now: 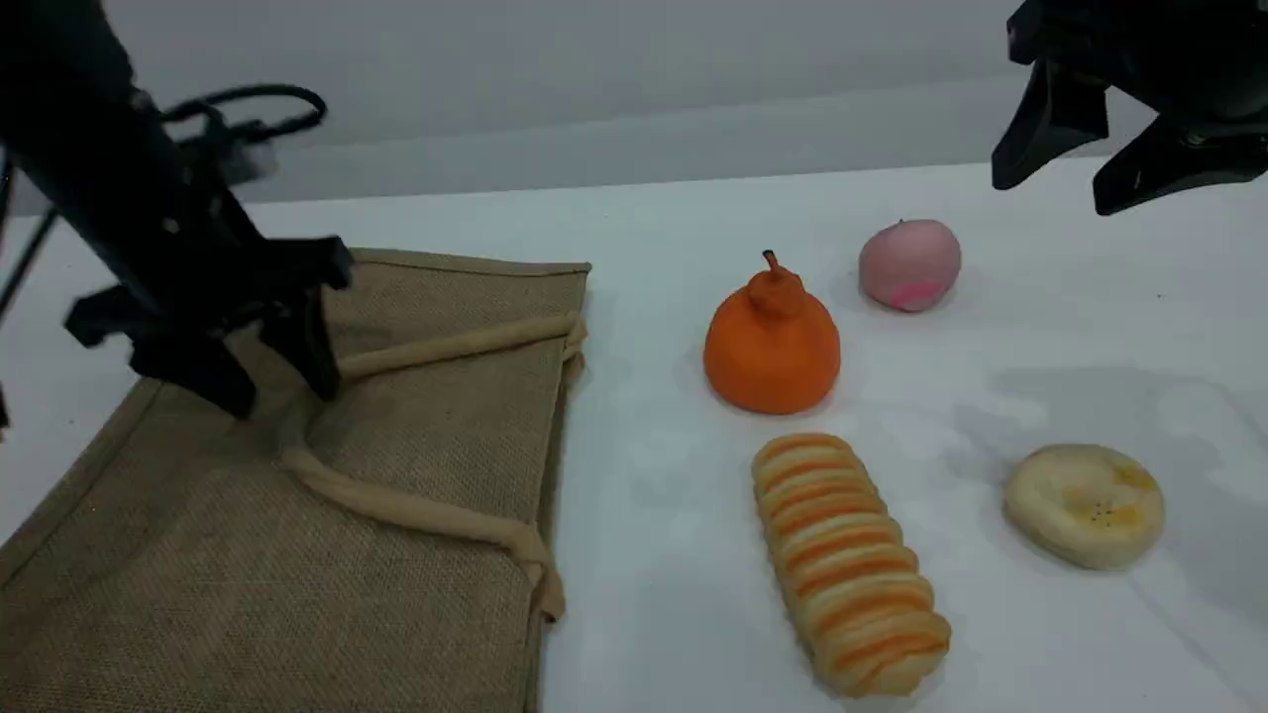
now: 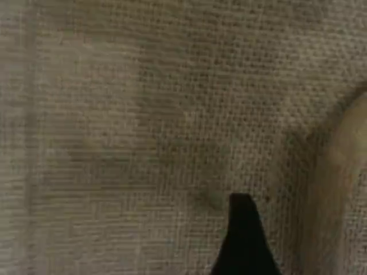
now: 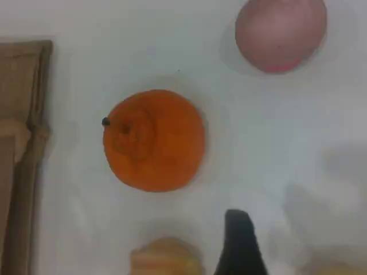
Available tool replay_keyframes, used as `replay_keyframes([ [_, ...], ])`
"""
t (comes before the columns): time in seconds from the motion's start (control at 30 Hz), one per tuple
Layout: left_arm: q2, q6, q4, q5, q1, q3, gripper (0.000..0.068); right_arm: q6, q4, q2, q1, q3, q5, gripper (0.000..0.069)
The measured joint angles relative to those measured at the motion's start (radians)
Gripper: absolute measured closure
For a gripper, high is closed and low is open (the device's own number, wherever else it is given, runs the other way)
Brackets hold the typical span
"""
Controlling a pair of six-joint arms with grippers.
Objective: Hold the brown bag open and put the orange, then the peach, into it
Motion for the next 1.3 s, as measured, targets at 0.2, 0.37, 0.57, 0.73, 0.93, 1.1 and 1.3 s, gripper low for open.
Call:
replay_keyframes([
  [0.2, 0.058, -0.006, 0.010, -0.026, -0.038, -0.009, 0.0232, -0.002, 0.001, 0.000, 0.000, 0.001, -0.005, 0.0265],
  [0.37, 0.093, -0.045, 0.011, -0.032, -0.038, -0.009, 0.0271, -0.006, 0.001, 0.000, 0.000, 0.001, -0.008, 0.0265],
  [0.57, 0.093, -0.045, 0.009, -0.032, -0.038, -0.009, 0.0525, -0.006, 0.001, -0.001, 0.000, 0.001, -0.008, 0.0265],
  [0.73, 0.074, -0.031, 0.012, 0.023, -0.038, -0.037, 0.0605, -0.052, 0.033, -0.001, 0.041, 0.001, -0.011, 0.0265],
  [0.93, -0.007, 0.072, 0.012, 0.222, -0.038, -0.200, 0.0605, -0.127, 0.089, -0.001, 0.138, 0.001, -0.089, 0.0265],
  [1.1, -0.099, 0.193, -0.005, 0.446, -0.038, -0.391, 0.0605, -0.127, 0.108, 0.003, 0.162, 0.001, -0.127, 0.0265],
  [1.3, -0.196, 0.321, -0.089, 0.630, -0.038, -0.623, 0.0606, -0.157, 0.108, 0.003, 0.167, 0.001, -0.161, 0.0265],
])
